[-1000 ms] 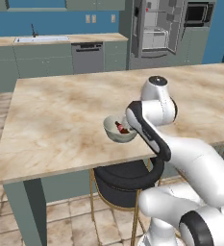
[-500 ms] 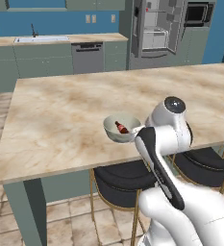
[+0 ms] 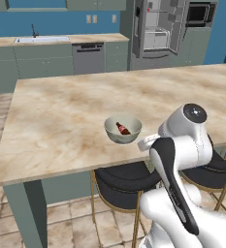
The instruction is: Open the fridge, grab two sodas, and place both sodas inside the bowl with ice on the dining counter.
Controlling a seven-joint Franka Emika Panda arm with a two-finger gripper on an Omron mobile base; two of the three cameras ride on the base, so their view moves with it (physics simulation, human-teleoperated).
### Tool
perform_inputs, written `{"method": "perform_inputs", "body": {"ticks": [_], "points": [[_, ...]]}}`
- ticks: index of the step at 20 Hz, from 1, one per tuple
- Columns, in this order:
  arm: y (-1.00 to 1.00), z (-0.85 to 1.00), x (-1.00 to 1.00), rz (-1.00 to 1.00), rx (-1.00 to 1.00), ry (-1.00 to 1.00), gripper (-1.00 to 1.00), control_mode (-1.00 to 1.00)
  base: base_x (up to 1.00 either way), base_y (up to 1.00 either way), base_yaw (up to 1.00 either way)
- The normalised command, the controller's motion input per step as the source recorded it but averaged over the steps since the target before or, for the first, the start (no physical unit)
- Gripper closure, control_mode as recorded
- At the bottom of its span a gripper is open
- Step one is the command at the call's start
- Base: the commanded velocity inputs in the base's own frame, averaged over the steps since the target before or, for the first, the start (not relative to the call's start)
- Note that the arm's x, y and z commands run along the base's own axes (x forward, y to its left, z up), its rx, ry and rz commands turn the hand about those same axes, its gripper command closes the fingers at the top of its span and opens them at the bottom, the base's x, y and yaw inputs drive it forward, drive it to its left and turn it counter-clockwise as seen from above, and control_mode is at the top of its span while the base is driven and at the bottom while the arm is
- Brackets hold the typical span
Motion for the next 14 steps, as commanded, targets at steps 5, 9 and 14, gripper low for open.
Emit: {"method": "perform_inputs", "body": {"ticks": [5, 9, 14], "points": [[-0.04, -0.08, -0.30, 0.00, 0.00, -0.05, -1.00, 1.00, -0.50, 0.01, 0.04], [0.00, 0.00, 0.00, 0.00, 0.00, 0.00, -1.00, 1.00, -0.85, 0.58, 0.00], [0.00, 0.00, 0.00, 0.00, 0.00, 0.00, -1.00, 1.00, -0.70, 0.99, 0.00]]}}
